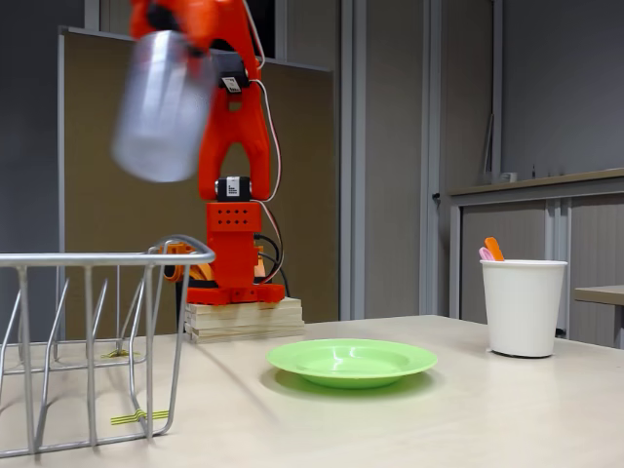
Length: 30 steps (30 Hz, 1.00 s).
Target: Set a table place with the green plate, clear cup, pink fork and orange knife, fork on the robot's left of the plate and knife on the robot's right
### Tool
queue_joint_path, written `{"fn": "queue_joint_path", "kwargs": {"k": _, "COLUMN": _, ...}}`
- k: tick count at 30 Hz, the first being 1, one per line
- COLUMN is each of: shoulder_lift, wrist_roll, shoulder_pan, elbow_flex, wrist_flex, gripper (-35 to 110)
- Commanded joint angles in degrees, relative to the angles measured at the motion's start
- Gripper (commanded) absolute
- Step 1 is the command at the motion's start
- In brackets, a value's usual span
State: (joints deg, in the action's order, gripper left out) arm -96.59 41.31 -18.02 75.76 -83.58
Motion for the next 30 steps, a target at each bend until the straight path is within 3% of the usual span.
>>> {"fn": "queue_joint_path", "kwargs": {"k": 1, "shoulder_lift": 3.43, "wrist_roll": -2.02, "shoulder_pan": 7.65, "elbow_flex": -4.48, "wrist_flex": -1.58, "gripper": 31}}
{"fn": "queue_joint_path", "kwargs": {"k": 13, "shoulder_lift": 21.62, "wrist_roll": -27.33, "shoulder_pan": 20.83, "elbow_flex": -14.68, "wrist_flex": -1.85, "gripper": 31}}
{"fn": "queue_joint_path", "kwargs": {"k": 30, "shoulder_lift": 32.43, "wrist_roll": -48.87, "shoulder_pan": 30.59, "elbow_flex": -14.24, "wrist_flex": 1.32, "gripper": 33}}
